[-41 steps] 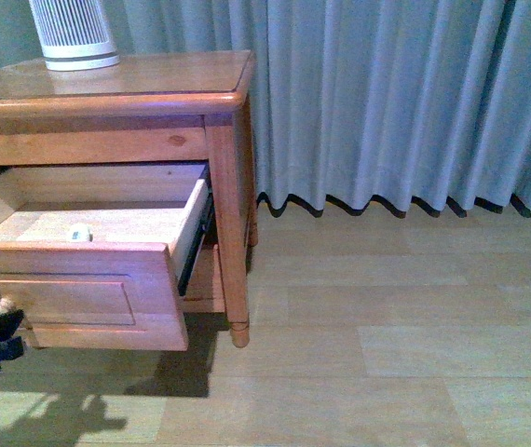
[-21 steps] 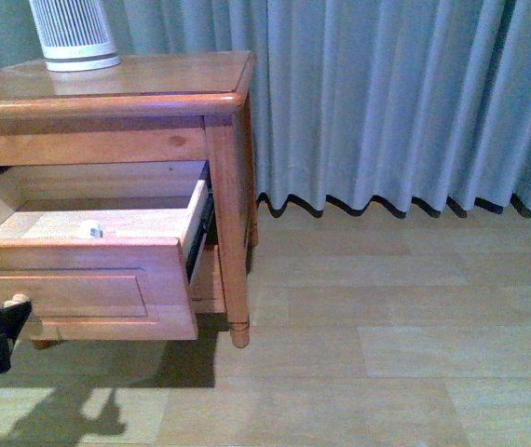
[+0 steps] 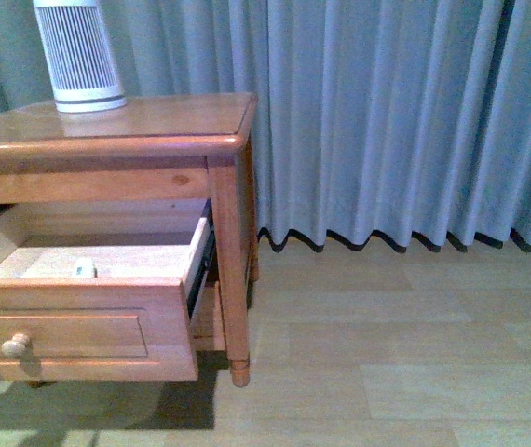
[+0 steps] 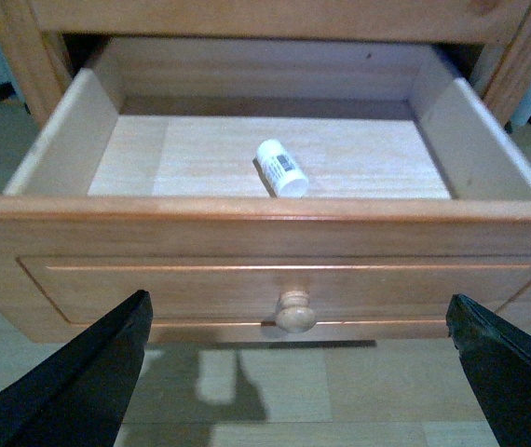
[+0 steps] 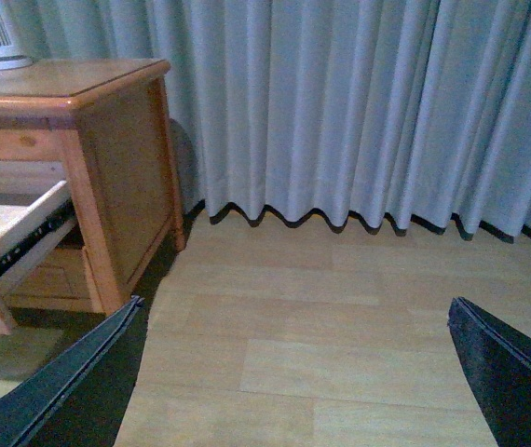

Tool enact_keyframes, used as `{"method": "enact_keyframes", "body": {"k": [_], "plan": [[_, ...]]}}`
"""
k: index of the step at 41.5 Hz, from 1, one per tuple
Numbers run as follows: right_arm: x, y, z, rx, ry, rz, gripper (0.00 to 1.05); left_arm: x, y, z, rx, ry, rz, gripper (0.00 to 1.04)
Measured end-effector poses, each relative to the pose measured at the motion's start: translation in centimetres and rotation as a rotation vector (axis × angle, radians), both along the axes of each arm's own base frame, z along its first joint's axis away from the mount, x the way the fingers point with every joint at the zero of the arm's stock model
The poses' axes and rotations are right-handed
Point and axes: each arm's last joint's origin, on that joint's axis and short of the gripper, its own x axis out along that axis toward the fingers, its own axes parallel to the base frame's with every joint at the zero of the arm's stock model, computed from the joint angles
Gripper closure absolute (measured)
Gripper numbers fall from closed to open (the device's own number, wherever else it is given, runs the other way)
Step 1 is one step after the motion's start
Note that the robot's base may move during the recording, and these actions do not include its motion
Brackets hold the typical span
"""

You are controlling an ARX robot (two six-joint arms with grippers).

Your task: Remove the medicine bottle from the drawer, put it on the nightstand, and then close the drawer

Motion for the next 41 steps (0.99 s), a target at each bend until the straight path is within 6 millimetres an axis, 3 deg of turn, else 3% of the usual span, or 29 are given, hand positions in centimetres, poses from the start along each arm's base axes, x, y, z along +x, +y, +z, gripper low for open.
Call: {"method": "enact_keyframes", "body": {"k": [9,15,25,30,34,41], "plan": [[0.0,0.0,0.0,0.0,0.0,0.0,0.07,-3.9,-0.8,5.4,0.007,-0.069,-0.068,0.07],[0.0,0.0,0.0,0.0,0.0,0.0,0.07,-8.7,-2.5,8.4,-0.001,-0.093,-0.101,0.07],[0.0,0.0,0.0,0.0,0.0,0.0,0.07,-15.9,-5.4,10.0,-0.074,-0.102,-0.144,0.07],[0.0,0.0,0.0,0.0,0.0,0.0,0.07,-16.8,-5.6,10.0,-0.074,-0.133,-0.128,0.08],[0.0,0.0,0.0,0.0,0.0,-0.002,0.07,-17.3,-6.5,9.0,-0.01,-0.238,0.065,0.26],[0.0,0.0,0.0,0.0,0.0,0.0,0.07,-17.4,-6.5,7.8,0.003,-0.251,0.151,0.53]]}}
